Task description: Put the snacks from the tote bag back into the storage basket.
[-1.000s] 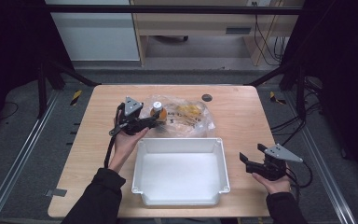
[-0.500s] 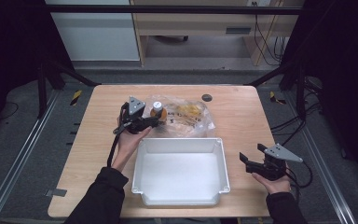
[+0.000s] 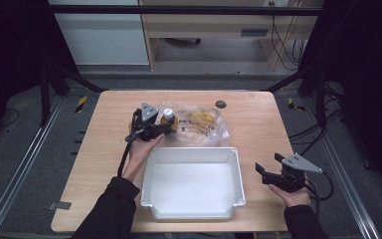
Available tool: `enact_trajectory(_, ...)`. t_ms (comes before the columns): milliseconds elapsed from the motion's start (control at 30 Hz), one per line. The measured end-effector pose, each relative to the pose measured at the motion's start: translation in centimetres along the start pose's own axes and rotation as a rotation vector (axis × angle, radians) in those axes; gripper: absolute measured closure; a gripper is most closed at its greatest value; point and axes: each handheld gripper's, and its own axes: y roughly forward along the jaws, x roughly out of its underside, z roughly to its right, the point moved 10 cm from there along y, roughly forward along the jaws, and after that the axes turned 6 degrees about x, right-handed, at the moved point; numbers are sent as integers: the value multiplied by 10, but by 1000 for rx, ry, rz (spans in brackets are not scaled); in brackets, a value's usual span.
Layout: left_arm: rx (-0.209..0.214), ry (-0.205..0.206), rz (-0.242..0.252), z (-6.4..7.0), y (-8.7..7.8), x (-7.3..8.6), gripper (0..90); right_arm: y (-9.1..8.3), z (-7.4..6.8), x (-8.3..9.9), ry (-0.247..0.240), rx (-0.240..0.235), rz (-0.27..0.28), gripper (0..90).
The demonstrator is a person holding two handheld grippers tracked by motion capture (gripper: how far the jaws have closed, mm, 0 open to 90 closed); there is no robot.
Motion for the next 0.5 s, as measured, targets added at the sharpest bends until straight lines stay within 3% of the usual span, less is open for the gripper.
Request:
enact_trajectory(400, 7, -6, -15, 1, 9, 0, 411, -1, 1, 0, -3, 3, 2, 181)
enact_trajectory(500, 18, -25, -10, 0, 10, 0, 450, 0, 1, 0, -4, 3, 2, 181)
